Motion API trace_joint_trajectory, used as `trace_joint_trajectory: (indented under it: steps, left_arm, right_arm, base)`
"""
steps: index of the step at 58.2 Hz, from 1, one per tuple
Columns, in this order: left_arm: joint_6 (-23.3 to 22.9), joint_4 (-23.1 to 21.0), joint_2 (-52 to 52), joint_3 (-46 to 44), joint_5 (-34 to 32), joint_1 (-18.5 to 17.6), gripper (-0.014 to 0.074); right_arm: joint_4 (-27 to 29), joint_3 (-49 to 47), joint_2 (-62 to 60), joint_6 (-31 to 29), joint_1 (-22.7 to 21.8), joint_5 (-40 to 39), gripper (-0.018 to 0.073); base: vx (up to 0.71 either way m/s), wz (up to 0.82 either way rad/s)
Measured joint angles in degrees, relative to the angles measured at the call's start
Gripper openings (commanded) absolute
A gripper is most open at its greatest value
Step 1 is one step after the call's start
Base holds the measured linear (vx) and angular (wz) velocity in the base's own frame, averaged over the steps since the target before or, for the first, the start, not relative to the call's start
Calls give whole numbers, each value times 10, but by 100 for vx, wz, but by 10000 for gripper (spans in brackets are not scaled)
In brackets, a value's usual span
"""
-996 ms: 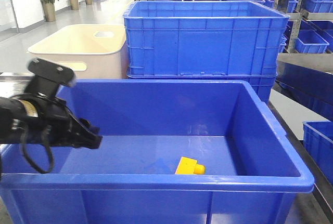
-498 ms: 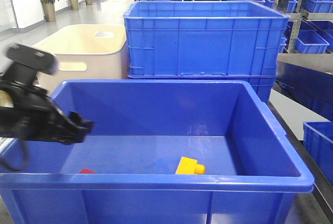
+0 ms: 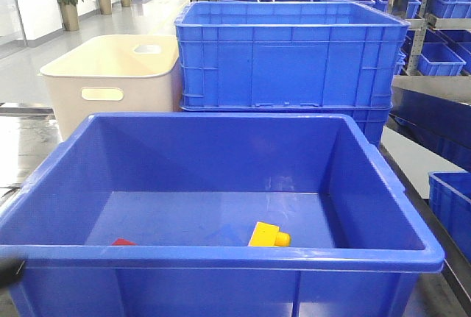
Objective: Pick red and yellow blocks into blue bin
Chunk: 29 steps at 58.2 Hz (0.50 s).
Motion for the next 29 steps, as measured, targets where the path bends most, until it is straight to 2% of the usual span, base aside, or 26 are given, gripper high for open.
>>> trace_joint_trajectory:
  steps: [17,23,29]
  left_arm:
    - [0,0,-140,152,5,0,572]
    - [0,0,-156,177,4,0,554]
    - [0,0,-157,183,3,0,498]
  right_arm:
    - [0,0,0,0,0,0,514]
    - [0,0,0,0,0,1,461]
    - [0,0,0,0,0,2,365]
  base:
    - [0,0]
    - [0,0]
    - [0,0]
